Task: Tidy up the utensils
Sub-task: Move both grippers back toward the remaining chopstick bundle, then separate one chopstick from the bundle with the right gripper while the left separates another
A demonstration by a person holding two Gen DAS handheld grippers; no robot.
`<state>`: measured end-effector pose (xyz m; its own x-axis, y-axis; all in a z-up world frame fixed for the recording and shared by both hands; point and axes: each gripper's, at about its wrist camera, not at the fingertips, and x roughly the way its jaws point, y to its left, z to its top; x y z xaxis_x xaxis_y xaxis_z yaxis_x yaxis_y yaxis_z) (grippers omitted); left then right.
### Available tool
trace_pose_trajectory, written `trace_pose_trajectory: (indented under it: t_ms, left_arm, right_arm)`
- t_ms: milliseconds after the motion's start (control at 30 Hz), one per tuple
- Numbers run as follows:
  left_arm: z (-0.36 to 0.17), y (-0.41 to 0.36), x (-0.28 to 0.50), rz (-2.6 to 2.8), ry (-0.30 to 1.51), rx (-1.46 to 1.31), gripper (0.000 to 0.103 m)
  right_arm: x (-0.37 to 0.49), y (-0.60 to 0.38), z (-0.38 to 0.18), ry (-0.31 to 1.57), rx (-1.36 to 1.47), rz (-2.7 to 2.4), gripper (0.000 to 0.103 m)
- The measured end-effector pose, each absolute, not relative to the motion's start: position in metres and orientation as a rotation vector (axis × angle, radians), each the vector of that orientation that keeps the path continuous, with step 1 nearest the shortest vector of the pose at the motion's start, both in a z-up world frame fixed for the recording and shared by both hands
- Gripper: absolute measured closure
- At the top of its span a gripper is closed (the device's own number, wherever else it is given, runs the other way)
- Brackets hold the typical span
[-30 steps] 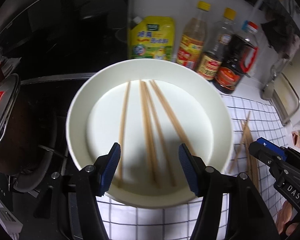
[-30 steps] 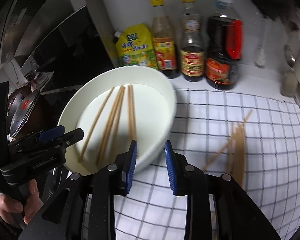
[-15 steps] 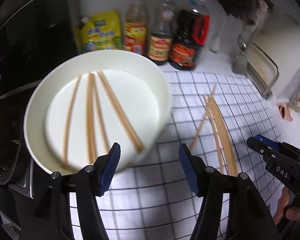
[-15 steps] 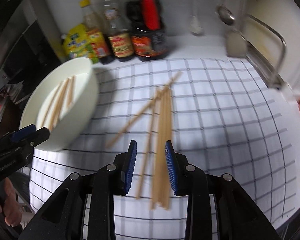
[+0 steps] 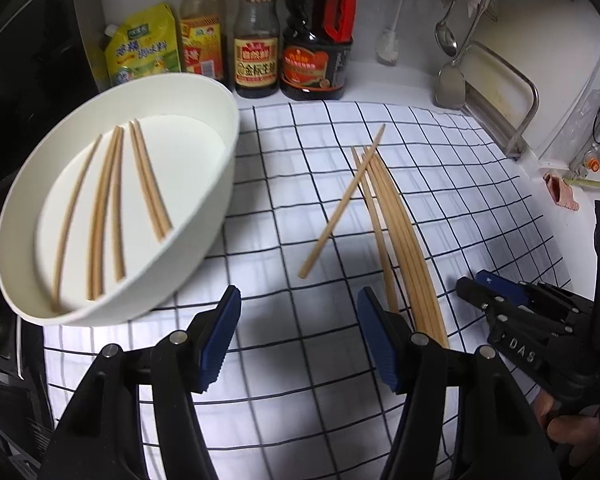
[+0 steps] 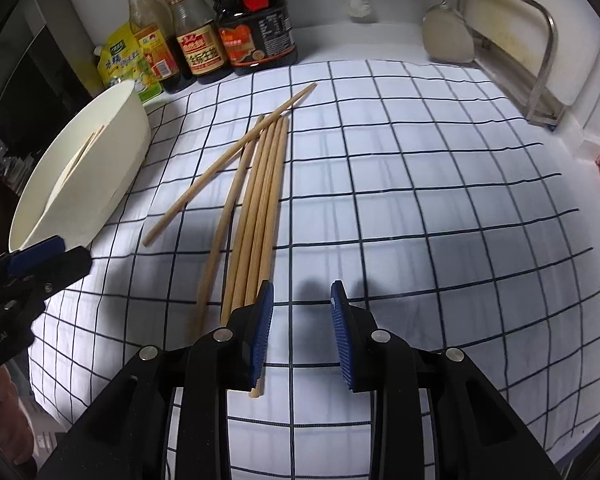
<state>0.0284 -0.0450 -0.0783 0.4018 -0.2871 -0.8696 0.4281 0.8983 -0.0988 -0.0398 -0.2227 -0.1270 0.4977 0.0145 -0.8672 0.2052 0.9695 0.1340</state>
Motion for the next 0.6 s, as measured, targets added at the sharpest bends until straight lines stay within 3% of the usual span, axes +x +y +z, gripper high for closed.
trace_pose_trajectory:
  t_ms: [600]
  left_arm:
    - [-0.101, -0.056, 0.026, -0.417, 1.108, 0.134, 0.043]
  right_arm:
    - [-0.031, -0.213, -0.143, 1.050, 0.183, -0.055, 0.075]
